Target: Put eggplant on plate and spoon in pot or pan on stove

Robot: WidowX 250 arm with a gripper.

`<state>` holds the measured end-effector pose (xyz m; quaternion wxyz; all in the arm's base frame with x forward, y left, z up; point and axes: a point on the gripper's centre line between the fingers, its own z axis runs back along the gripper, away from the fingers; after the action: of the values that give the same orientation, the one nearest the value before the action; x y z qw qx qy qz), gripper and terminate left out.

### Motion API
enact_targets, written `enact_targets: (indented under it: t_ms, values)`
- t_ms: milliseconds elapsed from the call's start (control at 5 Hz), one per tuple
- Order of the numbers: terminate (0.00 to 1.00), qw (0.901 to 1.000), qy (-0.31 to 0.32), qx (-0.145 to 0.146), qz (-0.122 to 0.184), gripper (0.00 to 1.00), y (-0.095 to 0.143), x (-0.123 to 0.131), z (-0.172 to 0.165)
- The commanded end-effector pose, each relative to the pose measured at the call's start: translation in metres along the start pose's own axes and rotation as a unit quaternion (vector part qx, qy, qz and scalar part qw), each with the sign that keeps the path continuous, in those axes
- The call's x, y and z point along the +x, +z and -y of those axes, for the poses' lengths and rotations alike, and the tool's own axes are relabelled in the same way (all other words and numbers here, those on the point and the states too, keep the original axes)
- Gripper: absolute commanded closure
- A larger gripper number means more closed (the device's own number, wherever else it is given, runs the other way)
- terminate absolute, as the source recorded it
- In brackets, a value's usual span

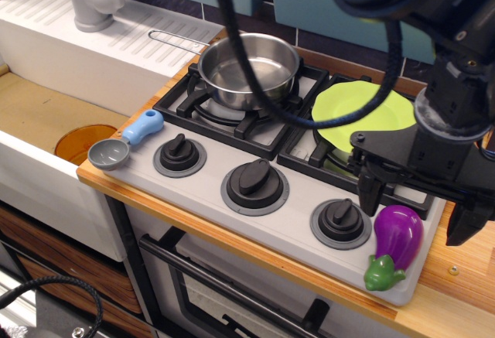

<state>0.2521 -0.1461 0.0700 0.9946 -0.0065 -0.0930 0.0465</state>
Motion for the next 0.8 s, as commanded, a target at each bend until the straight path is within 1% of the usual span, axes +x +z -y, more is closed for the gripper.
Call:
enact_targets:
  t_ms: [0, 200, 400, 600]
  values:
    - [0.0, 1.0, 0.0, 0.0, 0.0, 0.0, 0.0, 0.0, 0.0]
    - [0.0, 0.9997, 0.006, -0.015, 0.018, 0.0, -0.026, -0.007, 0.004]
    - [0.0, 0.9995, 0.005, -0.017, 0.025, 0.0, -0.04, -0.005, 0.002]
    - [0.0, 0.9995, 0.003, -0.017, 0.027, 0.0, -0.047, -0.005, -0.002]
